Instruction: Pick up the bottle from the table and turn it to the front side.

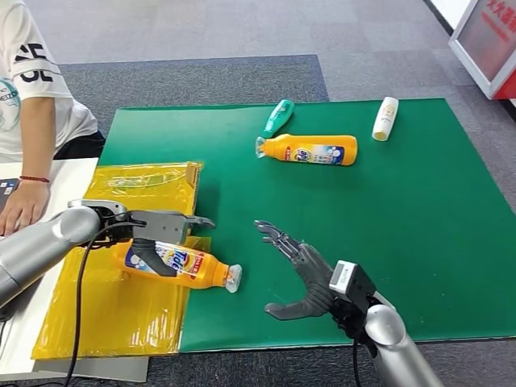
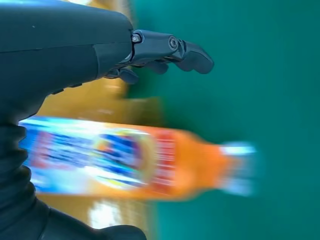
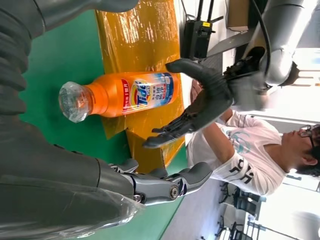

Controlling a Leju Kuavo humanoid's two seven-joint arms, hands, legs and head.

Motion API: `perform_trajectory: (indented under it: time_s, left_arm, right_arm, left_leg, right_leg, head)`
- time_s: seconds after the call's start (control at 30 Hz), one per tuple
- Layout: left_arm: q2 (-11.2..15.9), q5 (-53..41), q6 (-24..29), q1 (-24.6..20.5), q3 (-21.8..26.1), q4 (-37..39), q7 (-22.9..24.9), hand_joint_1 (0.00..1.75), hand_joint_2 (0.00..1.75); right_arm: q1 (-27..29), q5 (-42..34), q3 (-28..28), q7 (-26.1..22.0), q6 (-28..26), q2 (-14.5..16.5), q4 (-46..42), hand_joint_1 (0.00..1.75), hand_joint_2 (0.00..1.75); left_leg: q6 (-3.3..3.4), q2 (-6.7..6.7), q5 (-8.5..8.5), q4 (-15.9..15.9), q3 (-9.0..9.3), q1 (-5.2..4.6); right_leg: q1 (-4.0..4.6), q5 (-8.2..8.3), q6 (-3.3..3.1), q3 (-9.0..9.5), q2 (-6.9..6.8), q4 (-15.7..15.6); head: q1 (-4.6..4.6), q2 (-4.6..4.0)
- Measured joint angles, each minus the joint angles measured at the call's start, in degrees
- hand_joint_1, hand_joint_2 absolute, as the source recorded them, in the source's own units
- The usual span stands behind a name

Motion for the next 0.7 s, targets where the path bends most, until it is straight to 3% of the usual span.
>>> perform_trajectory:
  time_s: [0.13,0.3,0.53,0.7]
  left_arm:
    - [1.7,9.5,0.6,7.0,8.5,-4.9,-6.6,0.00,1.75]
    - [1.3,5.9,2.9,17.7,18.3,-11.5,-13.0,0.00,1.75]
    - [-2.3,-5.3,6.3,33.2,29.8,-18.9,-20.0,0.00,1.75]
    - [-6.6,-10.3,8.3,42.2,36.6,-22.4,-22.7,0.00,1.75]
  right_arm:
    - [0.4,0.1,0.0,-0.5,-0.9,0.0,0.6,0.00,1.75]
    - [0.7,0.6,0.0,1.0,-2.4,0.0,0.8,0.00,1.75]
    - [1.3,2.1,0.0,3.5,-4.6,0.0,0.4,0.00,1.75]
    - [2.6,3.2,0.0,4.8,-6.0,0.0,-1.2,0.00,1.75]
  left_leg:
    - [-0.06,0.05,-0.05,0.0,0.03,0.00]
    - [-0.02,0.04,-0.12,0.0,0.03,0.00]
    - [0.04,0.04,-0.22,0.0,0.02,-0.01]
    - [0.06,0.04,-0.27,0.0,0.02,-0.01]
  right_leg:
    - [0.00,-0.05,-0.03,-0.03,0.07,0.0]
    - [0.00,-0.09,-0.01,-0.02,0.07,0.0]
    - [-0.01,-0.12,0.02,-0.02,0.07,0.0]
    - [-0.01,-0.19,0.09,-0.01,0.07,-0.1]
  head:
    - [0.00,0.00]
    - [-0.01,0.00]
    - [0.01,0.00]
    - [0.00,0.00]
